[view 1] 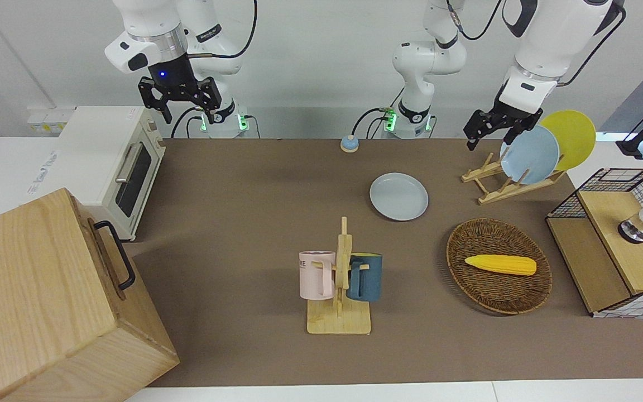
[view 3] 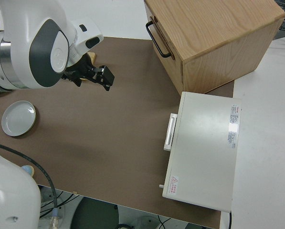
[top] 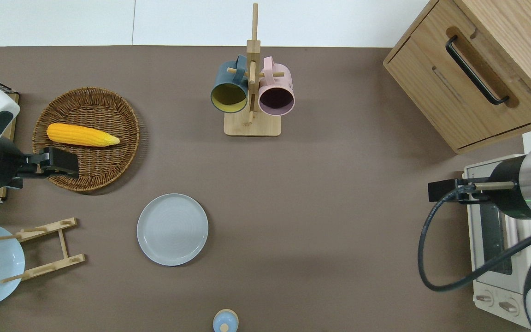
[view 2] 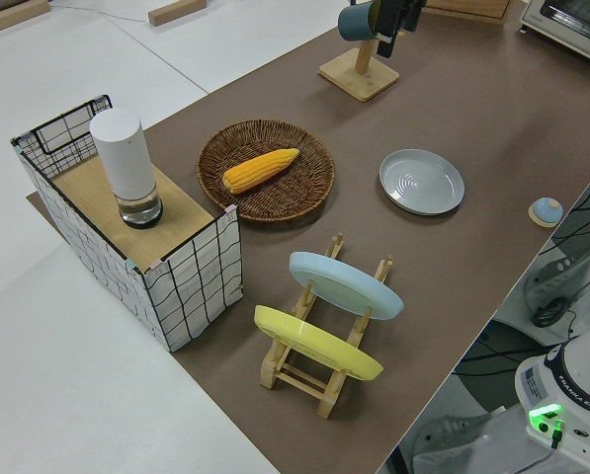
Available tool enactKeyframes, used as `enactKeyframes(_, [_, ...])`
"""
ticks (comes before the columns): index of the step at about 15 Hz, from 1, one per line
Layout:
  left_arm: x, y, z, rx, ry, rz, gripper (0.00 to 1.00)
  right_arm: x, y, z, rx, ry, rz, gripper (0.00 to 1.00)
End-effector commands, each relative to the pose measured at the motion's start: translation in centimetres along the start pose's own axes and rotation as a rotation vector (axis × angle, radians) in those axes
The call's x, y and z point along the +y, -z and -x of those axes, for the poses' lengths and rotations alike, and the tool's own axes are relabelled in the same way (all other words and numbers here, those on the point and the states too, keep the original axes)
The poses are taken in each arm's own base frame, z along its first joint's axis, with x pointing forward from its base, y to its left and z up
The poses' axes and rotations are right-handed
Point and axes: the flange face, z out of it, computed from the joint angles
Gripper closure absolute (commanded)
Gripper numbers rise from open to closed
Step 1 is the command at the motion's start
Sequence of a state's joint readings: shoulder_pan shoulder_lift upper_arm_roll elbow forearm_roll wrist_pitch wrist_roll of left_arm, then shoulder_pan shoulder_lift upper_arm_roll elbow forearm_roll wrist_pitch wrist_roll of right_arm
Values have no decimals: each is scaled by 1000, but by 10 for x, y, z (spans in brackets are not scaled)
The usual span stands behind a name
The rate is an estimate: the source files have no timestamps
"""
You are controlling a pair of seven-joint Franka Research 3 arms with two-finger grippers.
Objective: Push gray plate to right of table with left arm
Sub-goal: 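Move the left gripper down and across toward the gray plate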
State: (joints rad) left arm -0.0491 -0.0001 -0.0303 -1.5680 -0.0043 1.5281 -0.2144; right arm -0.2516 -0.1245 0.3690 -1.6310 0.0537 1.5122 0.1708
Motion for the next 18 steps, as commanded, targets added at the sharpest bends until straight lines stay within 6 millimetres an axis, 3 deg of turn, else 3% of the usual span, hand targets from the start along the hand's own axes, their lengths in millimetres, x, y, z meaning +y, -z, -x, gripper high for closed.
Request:
enactKeyframes(1, [-6,-27,10,-40,-1,3,9,1,0,8,-4,-21,-9,5])
enactKeyframes(3, [-7,-40,11,-57,1,2,9,1,0,8,-4,-22,-9,5])
enactKeyframes(8, [-28,-109,15,-89,64,72,13,1,0,8,-4,-21,-9,5])
enactKeyframes(18, [-23,-187,36,-125,61,57,32,1,0,8,-5,-21,-9,5])
